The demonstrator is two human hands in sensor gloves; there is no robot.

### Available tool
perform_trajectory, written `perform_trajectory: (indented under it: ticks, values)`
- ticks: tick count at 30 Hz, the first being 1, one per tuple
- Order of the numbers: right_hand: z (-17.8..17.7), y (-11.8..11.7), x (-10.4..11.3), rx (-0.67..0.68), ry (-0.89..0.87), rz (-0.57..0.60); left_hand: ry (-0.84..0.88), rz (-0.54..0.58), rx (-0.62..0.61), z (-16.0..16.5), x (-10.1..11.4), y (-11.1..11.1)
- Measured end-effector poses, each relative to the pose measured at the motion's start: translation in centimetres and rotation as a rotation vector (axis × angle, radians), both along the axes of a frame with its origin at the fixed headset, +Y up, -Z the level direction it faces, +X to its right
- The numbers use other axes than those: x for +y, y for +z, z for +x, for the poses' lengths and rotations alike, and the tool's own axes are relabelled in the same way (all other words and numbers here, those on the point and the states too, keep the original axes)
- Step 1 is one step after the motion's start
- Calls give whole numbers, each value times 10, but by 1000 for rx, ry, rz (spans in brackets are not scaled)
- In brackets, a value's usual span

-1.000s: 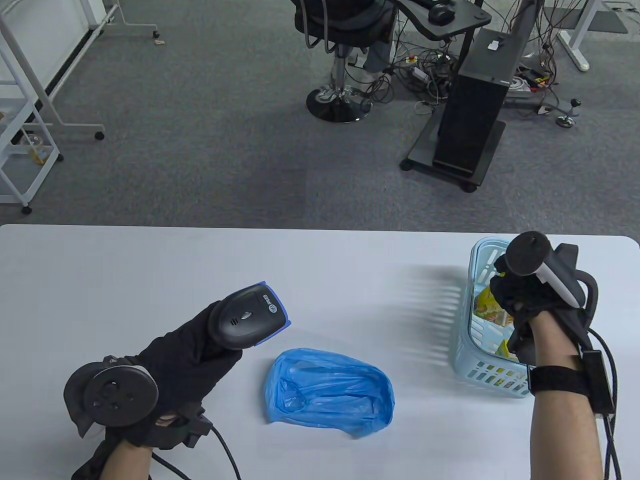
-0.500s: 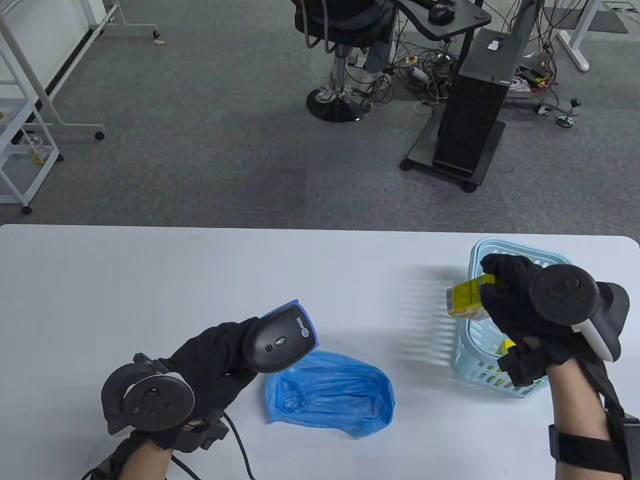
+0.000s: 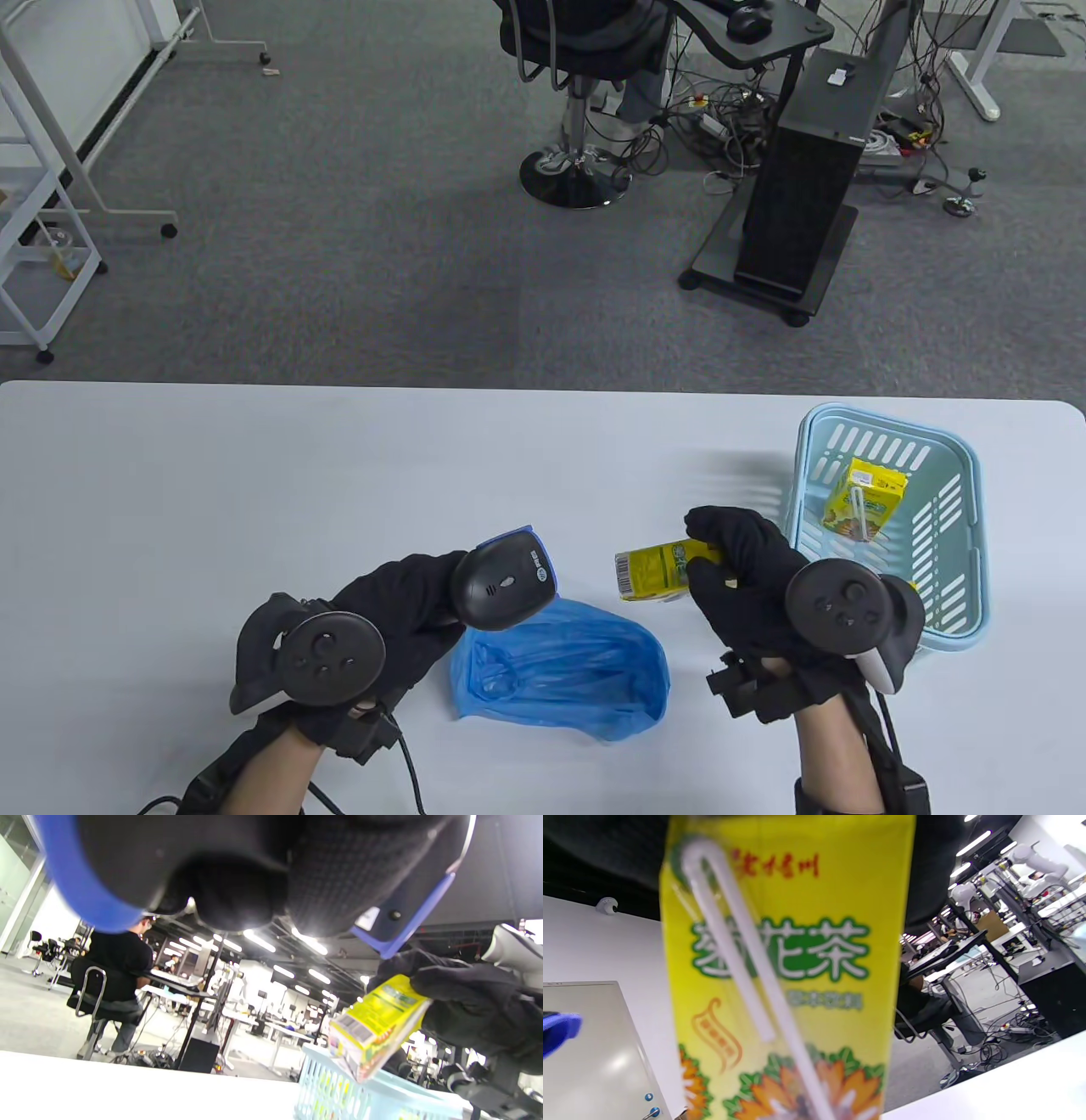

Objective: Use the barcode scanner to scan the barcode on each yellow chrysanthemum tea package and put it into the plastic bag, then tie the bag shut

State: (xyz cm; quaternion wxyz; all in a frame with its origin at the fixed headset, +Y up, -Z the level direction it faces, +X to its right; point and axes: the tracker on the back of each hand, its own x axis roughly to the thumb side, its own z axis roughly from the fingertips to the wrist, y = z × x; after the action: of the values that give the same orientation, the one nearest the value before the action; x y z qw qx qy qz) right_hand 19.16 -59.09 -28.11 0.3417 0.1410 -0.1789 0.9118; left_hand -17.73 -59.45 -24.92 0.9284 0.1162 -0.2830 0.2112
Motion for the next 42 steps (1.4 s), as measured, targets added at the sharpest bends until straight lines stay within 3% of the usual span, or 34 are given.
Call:
perform_trajectory:
  ticks: [4,6,8,12,22,25,28,42]
  values:
    - [-5,5,-18,4,-22,19,-67,-34,-15,10,-11,-4]
    - [-6,0,-26,44,-41,-31,-104,-52,-18,18,-19,-7]
    - [-9,1,-31,32,-14,-28,-172,-115,-6,27,-30,-9]
    - [-10,1,-32,17,49,-35,-185,-137,-29,38,-46,-13]
    - [-13,2,-31,34,53,-44,-208,-99,-36,47,-49,-9]
    - [-15,2,-32,43,51,-49,-223,-10,-37,51,-51,-5]
    - [-15,2,-32,42,54,-48,-254,9,-27,54,-51,-3]
    - [-16,2,-33,48,55,-53,-272,-77,23,50,-53,-11]
